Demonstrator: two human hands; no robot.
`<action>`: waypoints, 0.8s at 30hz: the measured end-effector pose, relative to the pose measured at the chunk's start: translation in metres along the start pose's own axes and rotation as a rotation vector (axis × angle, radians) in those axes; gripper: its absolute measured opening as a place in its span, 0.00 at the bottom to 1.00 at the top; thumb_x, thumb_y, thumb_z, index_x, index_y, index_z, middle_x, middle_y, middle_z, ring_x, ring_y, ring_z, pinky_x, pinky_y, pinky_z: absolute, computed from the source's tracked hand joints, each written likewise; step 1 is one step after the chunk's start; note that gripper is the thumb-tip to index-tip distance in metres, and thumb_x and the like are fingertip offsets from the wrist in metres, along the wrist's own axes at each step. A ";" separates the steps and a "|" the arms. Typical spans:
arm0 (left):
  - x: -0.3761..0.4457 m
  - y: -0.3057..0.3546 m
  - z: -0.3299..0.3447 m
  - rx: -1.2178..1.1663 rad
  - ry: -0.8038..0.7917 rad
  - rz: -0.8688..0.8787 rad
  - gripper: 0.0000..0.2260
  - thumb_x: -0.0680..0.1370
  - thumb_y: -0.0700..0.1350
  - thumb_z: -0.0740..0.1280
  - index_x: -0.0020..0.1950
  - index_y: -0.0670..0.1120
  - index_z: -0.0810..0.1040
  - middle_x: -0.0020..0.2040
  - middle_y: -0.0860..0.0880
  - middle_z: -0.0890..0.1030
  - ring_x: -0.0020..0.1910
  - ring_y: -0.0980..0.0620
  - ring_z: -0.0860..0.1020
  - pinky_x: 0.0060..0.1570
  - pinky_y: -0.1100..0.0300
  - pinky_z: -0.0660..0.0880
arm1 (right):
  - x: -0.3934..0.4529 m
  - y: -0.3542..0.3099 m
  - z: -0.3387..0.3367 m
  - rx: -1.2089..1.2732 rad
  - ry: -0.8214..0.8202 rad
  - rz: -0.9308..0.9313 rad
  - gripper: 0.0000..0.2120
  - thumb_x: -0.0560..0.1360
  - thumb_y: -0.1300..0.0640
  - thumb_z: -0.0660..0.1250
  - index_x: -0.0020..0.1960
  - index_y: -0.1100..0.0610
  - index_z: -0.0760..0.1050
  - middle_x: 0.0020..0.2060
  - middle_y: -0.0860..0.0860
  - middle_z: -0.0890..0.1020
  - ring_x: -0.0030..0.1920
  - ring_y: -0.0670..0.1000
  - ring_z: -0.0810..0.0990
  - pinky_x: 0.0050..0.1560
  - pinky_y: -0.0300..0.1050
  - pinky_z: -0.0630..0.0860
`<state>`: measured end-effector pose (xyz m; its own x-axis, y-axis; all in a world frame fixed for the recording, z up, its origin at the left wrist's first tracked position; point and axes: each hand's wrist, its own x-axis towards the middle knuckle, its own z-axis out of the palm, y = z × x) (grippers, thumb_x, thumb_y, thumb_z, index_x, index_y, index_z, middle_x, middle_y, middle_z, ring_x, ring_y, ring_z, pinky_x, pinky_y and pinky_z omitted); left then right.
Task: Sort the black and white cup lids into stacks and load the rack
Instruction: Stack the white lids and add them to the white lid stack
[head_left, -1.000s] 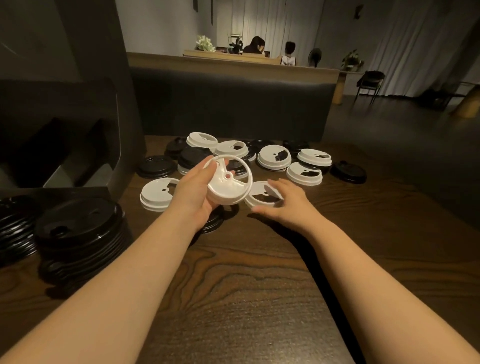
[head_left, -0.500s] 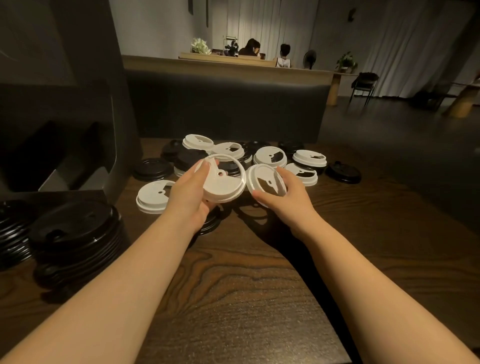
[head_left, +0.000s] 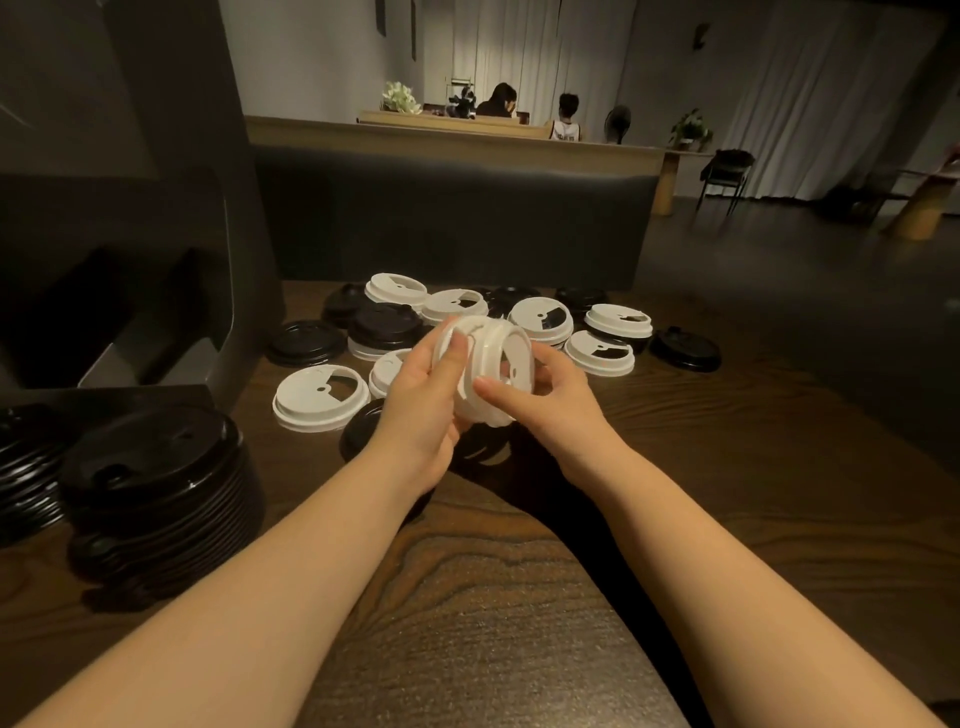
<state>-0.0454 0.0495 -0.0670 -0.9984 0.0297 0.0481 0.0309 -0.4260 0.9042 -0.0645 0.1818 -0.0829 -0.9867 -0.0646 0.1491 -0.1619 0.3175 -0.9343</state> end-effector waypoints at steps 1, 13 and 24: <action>0.000 0.000 0.000 -0.036 -0.016 -0.027 0.16 0.82 0.48 0.59 0.70 0.52 0.71 0.60 0.47 0.81 0.57 0.49 0.81 0.59 0.47 0.77 | 0.000 -0.001 -0.001 -0.056 0.039 -0.012 0.44 0.50 0.24 0.72 0.62 0.43 0.74 0.60 0.51 0.76 0.59 0.50 0.77 0.57 0.53 0.78; -0.008 0.008 0.003 -0.059 -0.034 -0.070 0.14 0.78 0.58 0.58 0.60 0.58 0.75 0.58 0.48 0.81 0.57 0.47 0.80 0.57 0.44 0.76 | -0.019 -0.018 -0.007 -0.015 -0.004 0.035 0.31 0.65 0.35 0.72 0.61 0.48 0.65 0.58 0.47 0.74 0.54 0.46 0.77 0.44 0.44 0.81; -0.011 -0.006 0.001 0.158 -0.156 0.115 0.38 0.51 0.78 0.65 0.56 0.62 0.77 0.55 0.55 0.83 0.56 0.53 0.81 0.47 0.60 0.80 | -0.020 -0.030 -0.002 0.748 -0.176 0.626 0.35 0.73 0.29 0.55 0.71 0.51 0.65 0.57 0.62 0.78 0.43 0.63 0.84 0.32 0.51 0.82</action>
<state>-0.0343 0.0523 -0.0729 -0.9689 0.1335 0.2083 0.1632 -0.2880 0.9436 -0.0398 0.1757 -0.0568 -0.8654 -0.2482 -0.4353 0.4982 -0.3326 -0.8007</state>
